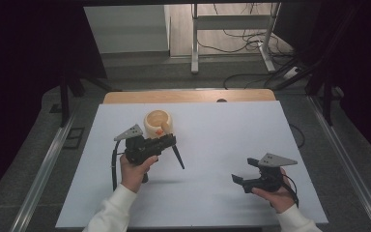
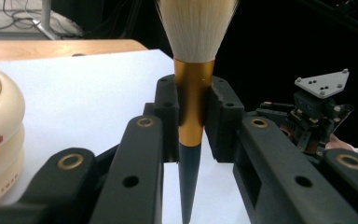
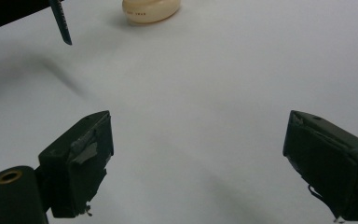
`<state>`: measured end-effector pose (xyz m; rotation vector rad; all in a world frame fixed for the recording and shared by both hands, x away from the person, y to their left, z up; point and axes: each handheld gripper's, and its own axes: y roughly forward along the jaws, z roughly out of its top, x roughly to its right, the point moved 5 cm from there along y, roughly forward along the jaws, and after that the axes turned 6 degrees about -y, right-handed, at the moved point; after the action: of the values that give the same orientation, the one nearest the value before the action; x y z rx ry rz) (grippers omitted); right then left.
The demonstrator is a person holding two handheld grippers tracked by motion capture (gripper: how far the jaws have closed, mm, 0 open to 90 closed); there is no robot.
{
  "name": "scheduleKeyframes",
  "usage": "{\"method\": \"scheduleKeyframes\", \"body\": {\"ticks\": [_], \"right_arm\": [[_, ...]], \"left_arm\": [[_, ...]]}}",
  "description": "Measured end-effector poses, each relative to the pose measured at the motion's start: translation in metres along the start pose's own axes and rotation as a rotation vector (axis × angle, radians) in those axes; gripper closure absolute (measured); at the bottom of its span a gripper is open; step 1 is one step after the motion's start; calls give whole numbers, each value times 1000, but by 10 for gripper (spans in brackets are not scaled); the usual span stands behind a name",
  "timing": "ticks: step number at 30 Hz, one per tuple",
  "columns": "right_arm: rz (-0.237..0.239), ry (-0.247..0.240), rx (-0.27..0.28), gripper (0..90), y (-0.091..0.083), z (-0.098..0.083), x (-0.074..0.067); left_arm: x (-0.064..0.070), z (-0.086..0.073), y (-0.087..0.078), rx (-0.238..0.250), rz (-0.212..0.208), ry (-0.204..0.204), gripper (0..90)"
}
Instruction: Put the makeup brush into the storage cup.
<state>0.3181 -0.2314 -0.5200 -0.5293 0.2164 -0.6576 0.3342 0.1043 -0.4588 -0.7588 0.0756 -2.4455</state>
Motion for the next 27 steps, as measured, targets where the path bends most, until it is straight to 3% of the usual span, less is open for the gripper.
{"method": "scheduleKeyframes", "body": {"ticks": [6, 14, 27], "right_arm": [[-9, 11, 1, 86, -2, -1, 3], [-1, 1, -5, 86, 0, -2, 2], [5, 12, 9, 87, 0, 1, 4]], "left_arm": [[3, 6, -2, 5, -4, 5, 769], [1, 21, -6, 17, 20, 21, 769], [-7, 44, -14, 33, 43, 33, 769]]}}
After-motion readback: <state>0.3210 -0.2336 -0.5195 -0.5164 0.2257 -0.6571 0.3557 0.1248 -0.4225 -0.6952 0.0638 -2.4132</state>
